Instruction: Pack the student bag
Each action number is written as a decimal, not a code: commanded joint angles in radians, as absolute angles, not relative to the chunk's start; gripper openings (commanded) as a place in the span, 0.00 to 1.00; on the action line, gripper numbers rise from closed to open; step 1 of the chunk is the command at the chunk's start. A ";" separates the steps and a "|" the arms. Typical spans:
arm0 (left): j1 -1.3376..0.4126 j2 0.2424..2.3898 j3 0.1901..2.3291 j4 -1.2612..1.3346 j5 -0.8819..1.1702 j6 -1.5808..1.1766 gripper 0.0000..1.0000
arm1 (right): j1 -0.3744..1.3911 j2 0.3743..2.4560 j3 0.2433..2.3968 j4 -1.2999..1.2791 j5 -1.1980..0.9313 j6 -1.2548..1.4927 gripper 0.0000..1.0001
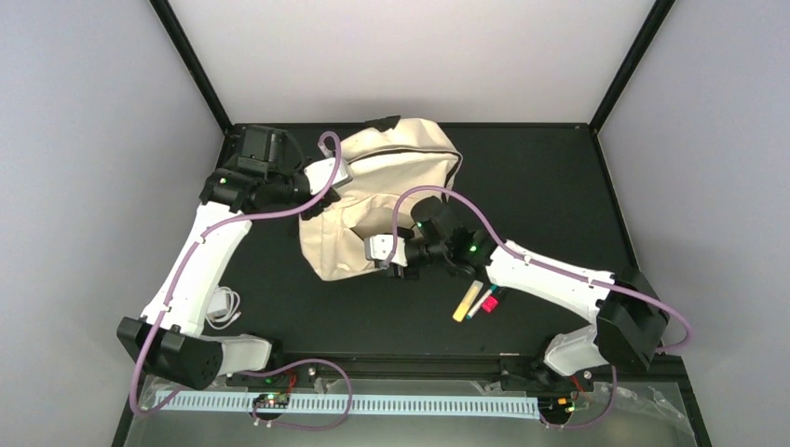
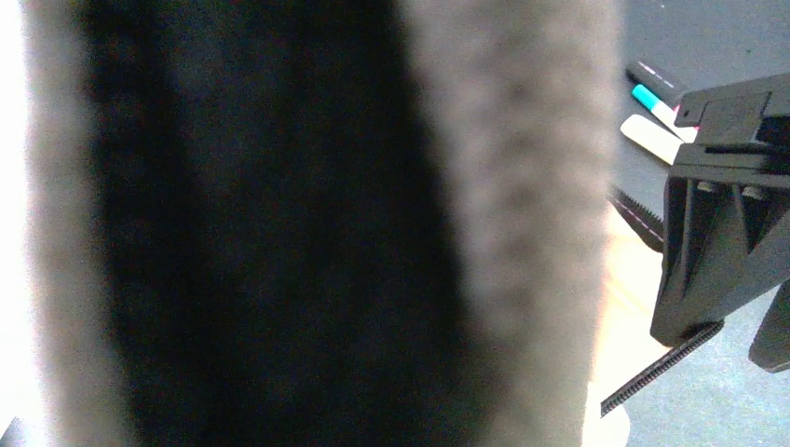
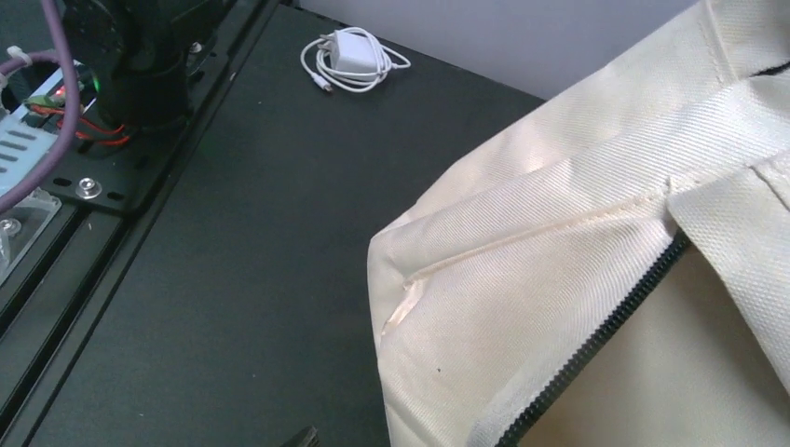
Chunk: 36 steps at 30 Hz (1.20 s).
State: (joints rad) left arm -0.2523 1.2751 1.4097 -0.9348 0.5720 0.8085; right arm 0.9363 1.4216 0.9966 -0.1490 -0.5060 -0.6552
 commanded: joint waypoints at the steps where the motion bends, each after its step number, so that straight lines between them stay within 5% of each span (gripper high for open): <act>1: -0.244 1.240 1.407 -0.854 0.559 0.801 0.02 | 0.959 1.375 0.989 -0.224 -0.445 -0.558 0.47; 14: -0.248 1.164 1.267 -0.860 0.658 0.779 0.02 | 0.954 1.081 0.977 -0.172 0.334 0.019 0.99; 21: -0.249 1.123 1.210 -0.841 0.640 0.735 0.02 | 0.917 0.980 0.887 -0.571 0.555 0.578 1.00; 32: -0.248 1.097 1.180 -0.838 0.667 0.726 0.02 | 0.893 1.246 0.806 -0.924 0.481 1.251 0.60; 36: -0.250 1.100 1.177 -0.835 0.667 0.730 0.02 | 0.891 1.301 0.760 -0.787 0.431 1.244 0.59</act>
